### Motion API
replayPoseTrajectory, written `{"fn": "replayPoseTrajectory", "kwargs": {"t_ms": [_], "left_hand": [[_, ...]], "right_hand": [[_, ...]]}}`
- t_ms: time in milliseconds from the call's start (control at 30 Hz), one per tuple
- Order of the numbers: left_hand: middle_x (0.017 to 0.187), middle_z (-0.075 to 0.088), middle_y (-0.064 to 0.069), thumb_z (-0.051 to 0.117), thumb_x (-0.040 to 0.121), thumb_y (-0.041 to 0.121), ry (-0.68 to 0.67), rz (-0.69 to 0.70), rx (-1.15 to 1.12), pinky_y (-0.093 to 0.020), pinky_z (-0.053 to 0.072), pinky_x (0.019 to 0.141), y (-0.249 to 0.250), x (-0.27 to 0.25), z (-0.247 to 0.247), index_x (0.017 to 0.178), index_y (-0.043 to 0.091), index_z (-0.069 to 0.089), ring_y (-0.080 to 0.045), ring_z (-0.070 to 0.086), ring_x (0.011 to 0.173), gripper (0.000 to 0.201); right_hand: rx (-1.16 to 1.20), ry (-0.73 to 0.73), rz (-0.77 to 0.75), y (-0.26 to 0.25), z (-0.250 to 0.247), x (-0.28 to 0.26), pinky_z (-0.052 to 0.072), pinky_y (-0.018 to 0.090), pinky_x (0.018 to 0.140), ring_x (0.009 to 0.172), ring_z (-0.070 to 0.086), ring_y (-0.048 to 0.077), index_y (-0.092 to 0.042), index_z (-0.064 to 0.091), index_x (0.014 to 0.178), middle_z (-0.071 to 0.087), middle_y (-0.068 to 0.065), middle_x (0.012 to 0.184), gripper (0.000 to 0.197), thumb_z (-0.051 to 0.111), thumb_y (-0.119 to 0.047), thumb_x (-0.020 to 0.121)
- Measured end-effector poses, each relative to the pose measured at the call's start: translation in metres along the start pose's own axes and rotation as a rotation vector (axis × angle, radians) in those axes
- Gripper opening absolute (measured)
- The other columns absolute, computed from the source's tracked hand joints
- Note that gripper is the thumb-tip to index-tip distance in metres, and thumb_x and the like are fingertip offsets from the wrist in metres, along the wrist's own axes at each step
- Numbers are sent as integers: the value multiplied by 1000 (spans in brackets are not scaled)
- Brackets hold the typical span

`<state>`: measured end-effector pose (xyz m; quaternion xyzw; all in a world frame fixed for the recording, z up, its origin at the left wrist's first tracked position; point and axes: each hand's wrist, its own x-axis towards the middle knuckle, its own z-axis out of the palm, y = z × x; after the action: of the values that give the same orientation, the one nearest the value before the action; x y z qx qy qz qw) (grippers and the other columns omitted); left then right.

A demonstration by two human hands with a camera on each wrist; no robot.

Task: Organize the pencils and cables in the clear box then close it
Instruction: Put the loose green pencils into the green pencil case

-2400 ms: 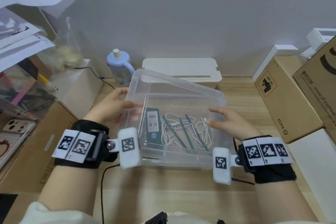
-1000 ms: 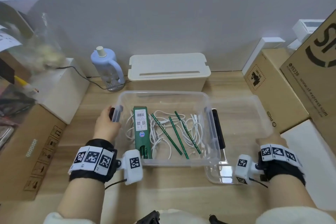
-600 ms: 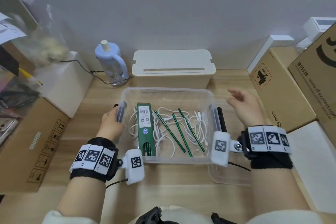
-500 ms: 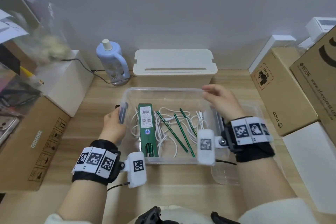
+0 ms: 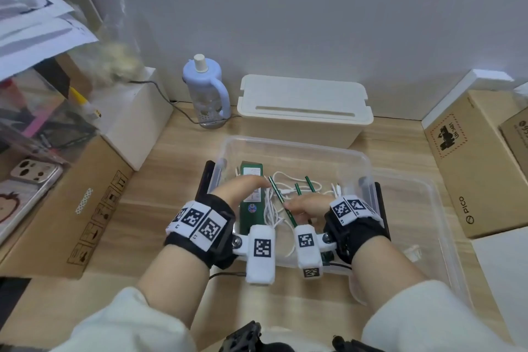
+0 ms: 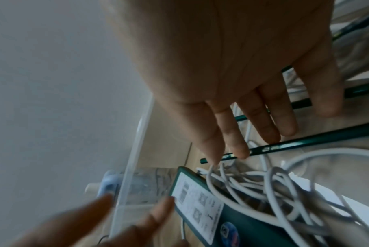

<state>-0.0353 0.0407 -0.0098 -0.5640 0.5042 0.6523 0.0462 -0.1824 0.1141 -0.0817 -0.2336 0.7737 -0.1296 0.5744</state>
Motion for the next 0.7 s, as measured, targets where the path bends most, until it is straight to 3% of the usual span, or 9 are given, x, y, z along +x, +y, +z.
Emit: {"fn": "replayPoseTrajectory", "kwargs": {"t_ms": [100,200,267,367,400,467,533,600,700], "left_hand": [[145,39,-8,49,94,23,-37,-63,21,-31,28,94,-6,9,5,137,7,39,-26,32,134,47],[139,47,-8,51,92,23,-32,-86,-15,-39,25,111,-12,14,5,135,9,42,-26,37,131,46],[138,48,-11,52,91,20,-26,-88,-41,-45,25,113,-12,15,4,132,9,44,-26,39,131,43],[139,47,-15,49,93,16,-46,-73,-47,-43,28,112,-10,15,2,131,4,45,-28,41,131,40],[138,48,-17,49,93,15,-48,-70,-57,-43,30,111,-9,14,2,130,3,45,-29,44,129,39],[131,53,-18,51,92,12,-54,-63,-79,-42,37,106,-9,14,0,128,1,45,-32,51,121,38],[118,58,-16,52,91,12,-50,-46,-61,-38,45,88,-9,10,-1,126,1,47,-28,55,106,37],[113,58,-11,53,91,11,-30,7,-24,-34,44,77,-10,6,-3,120,5,53,-23,53,98,29],[123,58,-9,56,87,1,41,177,-125,-30,51,73,-15,0,-9,116,11,60,-18,58,97,31]], "right_hand": [[53,-42,35,9,1,14,49,33,88,111,58,23,-11,60,116,61,10,123,47,64,-41,80],[81,-84,11,12,3,13,43,31,79,92,58,18,-10,60,117,65,4,109,42,62,-34,83],[102,-125,11,11,4,8,41,28,77,83,55,14,-9,59,120,62,0,97,43,60,-33,85],[97,-147,9,13,2,8,44,35,92,100,57,20,-9,57,123,62,10,114,43,59,-32,86],[106,-151,-4,14,2,7,43,37,95,105,56,23,-9,58,122,60,13,120,42,59,-31,86],[134,-151,-46,15,0,6,43,40,90,97,53,26,-12,63,114,59,18,115,37,63,-33,83],[135,-123,-113,14,-4,-1,45,41,91,94,53,25,-21,68,103,62,19,112,22,65,-27,83],[154,-59,-227,10,-9,-13,49,33,90,97,58,22,-25,69,98,66,15,112,23,65,-10,82],[267,-49,-381,5,-15,-39,54,18,68,87,64,18,-20,66,100,62,3,109,36,60,9,79]]}}
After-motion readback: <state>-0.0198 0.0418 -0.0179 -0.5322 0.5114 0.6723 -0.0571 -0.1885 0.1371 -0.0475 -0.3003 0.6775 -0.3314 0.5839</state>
